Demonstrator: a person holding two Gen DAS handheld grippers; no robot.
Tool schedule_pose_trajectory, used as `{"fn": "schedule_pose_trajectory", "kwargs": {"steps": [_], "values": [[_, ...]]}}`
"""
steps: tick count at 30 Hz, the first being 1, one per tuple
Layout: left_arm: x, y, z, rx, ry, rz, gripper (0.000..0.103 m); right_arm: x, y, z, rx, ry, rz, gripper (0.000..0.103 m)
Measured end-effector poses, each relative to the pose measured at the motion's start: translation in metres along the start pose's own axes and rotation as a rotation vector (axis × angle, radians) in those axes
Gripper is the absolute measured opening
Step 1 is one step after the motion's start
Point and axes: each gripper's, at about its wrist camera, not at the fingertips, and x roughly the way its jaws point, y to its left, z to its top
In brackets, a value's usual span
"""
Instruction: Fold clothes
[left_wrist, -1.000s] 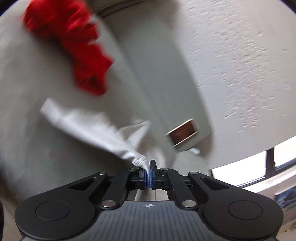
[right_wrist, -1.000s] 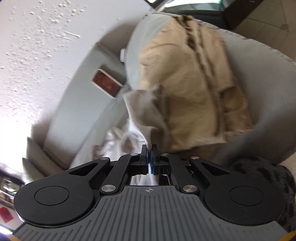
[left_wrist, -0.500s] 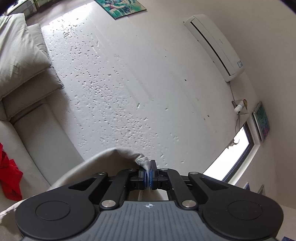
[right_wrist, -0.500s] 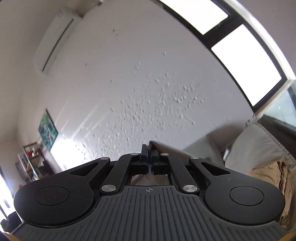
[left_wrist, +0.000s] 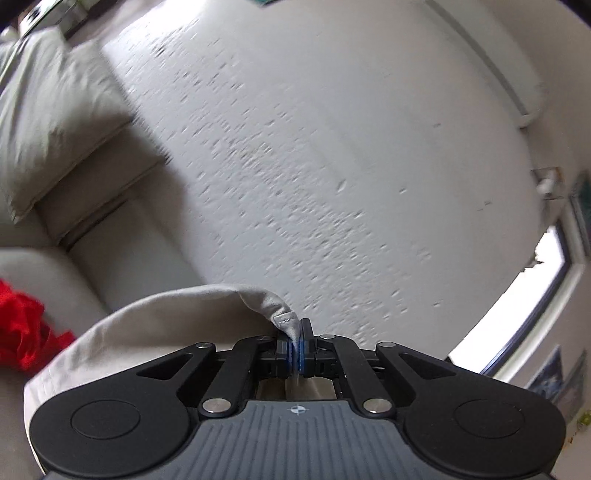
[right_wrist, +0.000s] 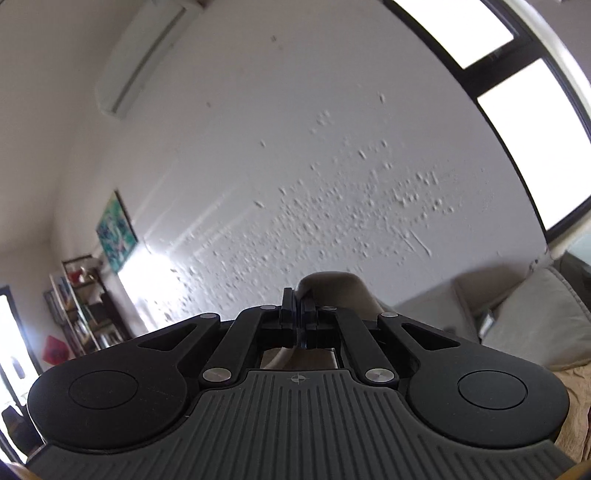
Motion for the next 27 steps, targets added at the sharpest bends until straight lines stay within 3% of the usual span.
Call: {"fn": "schedule_pose_trajectory", "kwargs": {"steps": [3, 6, 11, 14, 18, 23, 27], "values": [[0.057, 0.028, 0.006, -0.179, 0.084, 0.019, 0.001, 0.087, -0.027, -0.010, 0.112, 0.140, -0.091, 0.001], [0.069, -0.001, 0.028, -0.105, 0.020, -0.052, 0.001, 0.130, -0.040, -0.004, 0.190, 0.146, -0.108, 0.002], [0.048, -0.046, 0.058, 0.050, -0.084, -0.137, 0.001, 0.110, 0.008, 0.064, 0.040, -0.057, -0.034, 0.001], [0.048, -0.035, 0.044, 0.086, -0.046, -0.130, 0.001, 0.093, 0.009, 0.069, -0.019, -0.074, -0.046, 0.001], [0.067, 0.019, -0.004, 0.102, 0.066, -0.049, 0.001, 0.093, -0.029, 0.017, 0.002, 0.064, -0.115, 0.002], [0.073, 0.136, -0.104, -0.006, 0.240, 0.144, 0.001, 0.092, -0.112, -0.099, 0.129, 0.279, -0.240, 0.002], [0.056, 0.219, -0.164, -0.133, 0.309, 0.301, 0.001, 0.078, -0.169, -0.184, 0.221, 0.426, -0.350, 0.002]]}}
